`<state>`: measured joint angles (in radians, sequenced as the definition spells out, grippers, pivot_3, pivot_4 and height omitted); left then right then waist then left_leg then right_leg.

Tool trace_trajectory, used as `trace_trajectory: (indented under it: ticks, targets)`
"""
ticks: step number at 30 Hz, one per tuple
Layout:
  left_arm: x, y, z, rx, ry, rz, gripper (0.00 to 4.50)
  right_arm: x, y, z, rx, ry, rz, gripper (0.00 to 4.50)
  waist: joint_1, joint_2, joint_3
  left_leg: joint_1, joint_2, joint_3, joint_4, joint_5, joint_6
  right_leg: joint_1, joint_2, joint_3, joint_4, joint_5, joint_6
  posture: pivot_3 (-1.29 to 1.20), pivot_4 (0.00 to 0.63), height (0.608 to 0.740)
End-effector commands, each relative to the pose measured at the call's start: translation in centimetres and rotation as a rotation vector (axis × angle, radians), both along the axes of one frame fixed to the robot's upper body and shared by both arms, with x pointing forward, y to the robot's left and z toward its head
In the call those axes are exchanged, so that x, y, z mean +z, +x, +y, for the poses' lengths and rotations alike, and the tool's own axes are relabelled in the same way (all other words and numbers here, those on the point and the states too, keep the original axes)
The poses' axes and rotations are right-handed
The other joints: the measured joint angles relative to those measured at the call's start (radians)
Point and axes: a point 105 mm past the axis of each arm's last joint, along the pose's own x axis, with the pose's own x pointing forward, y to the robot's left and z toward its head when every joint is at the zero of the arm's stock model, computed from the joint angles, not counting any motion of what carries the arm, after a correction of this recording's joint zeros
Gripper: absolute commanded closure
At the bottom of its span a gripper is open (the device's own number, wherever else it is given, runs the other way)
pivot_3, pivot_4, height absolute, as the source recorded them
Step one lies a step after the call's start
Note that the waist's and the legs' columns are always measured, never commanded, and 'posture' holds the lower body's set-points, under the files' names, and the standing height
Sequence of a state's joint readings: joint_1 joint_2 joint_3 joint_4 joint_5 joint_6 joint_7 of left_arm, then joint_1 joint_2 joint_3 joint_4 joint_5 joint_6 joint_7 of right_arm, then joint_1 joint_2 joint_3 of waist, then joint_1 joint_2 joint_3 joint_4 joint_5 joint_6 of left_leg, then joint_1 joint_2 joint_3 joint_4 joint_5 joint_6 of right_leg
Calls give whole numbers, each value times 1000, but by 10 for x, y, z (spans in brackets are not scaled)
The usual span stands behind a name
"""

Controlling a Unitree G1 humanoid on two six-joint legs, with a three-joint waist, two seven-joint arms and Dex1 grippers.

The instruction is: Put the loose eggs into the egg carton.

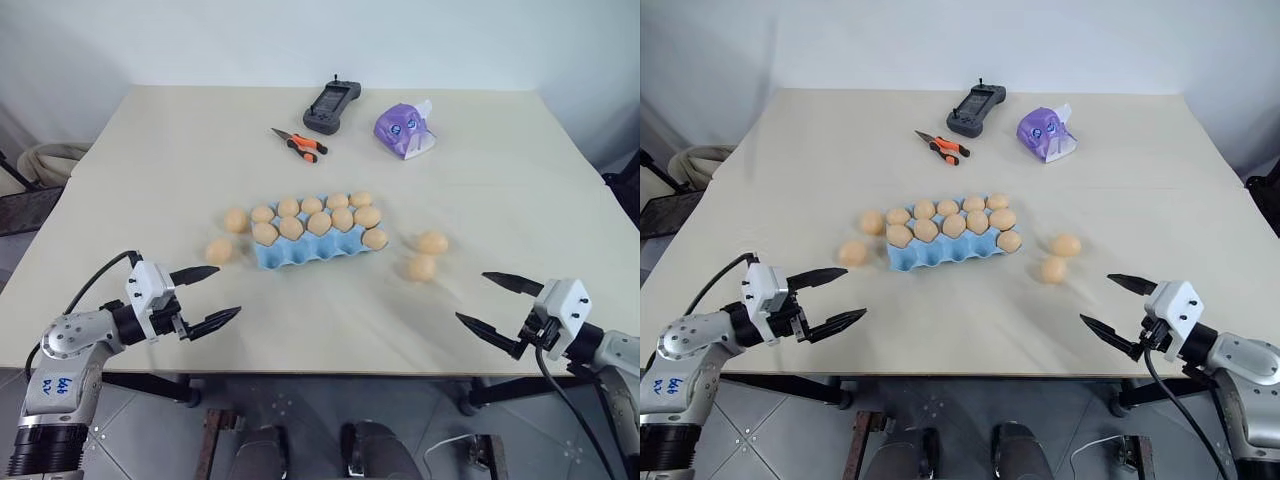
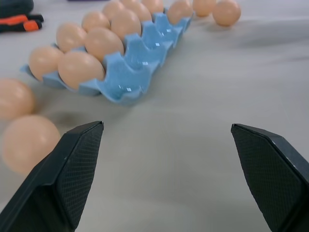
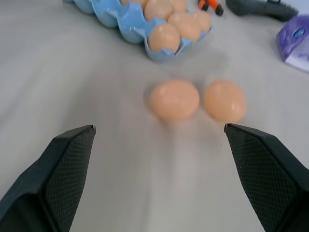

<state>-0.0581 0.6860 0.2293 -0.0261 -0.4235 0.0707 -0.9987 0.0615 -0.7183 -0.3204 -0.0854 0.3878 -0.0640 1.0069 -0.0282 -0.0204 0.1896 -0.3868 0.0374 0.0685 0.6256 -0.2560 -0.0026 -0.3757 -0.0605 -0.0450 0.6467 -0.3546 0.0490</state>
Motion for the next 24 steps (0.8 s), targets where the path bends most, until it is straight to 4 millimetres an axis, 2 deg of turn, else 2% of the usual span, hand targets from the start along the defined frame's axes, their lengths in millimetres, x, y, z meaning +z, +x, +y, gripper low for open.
trace_trajectory:
  ticks: [1, 5, 9, 15, 18, 22, 24]
  targets:
    - [5, -1, 1, 2, 45, -50, 0, 10, 0, 5, 8, 15, -50, 33, 1, 0, 0, 0, 0, 0, 0, 0, 0, 0, 0, 0, 0, 0, 0, 0, 150, 740]
    - [9, 0, -4, -10, -7, -43, 0, 11, 4, 3, -31, 58, -52, 33, 5, 0, 0, -1, 0, 0, 0, 0, 0, 0, 0, 0, -1, 0, 0, 0, 150, 740]
    - [19, 0, -8, -29, -63, -59, 0, 19, 10, -9, -136, 131, -74, 33, 3, 0, 0, -1, 0, 0, -1, 0, 0, 0, 0, 0, -2, 0, 0, 0, 150, 740]
    - [31, -9, -30, -151, -99, -74, 0, 27, 13, -45, -297, 175, -86, 33, 3, 0, 0, -1, 0, 0, 0, 0, 0, 0, 0, 0, -2, 0, 0, 0, 150, 740]
    - [35, -9, -38, -190, -112, -78, 0, 20, 11, -39, -257, 153, -50, 33, 2, 0, 0, -1, 0, 0, 0, 0, 0, 0, 0, 0, -1, 0, 0, 0, 150, 740]
    - [35, -8, -35, -182, -112, -76, 0, 20, 14, -14, -187, 178, 3, 33, -4, 0, 0, 0, 0, 0, -1, 1, 0, 0, 0, 0, 0, 0, 0, 0, 150, 740]
    - [34, -11, -33, -181, -112, -72, 0, 15, 19, -4, -204, 188, 93, 33, -3, 1, 0, 0, 0, 0, 0, 1, 0, 0, 0, 0, 0, 0, 0, 0, 150, 740]
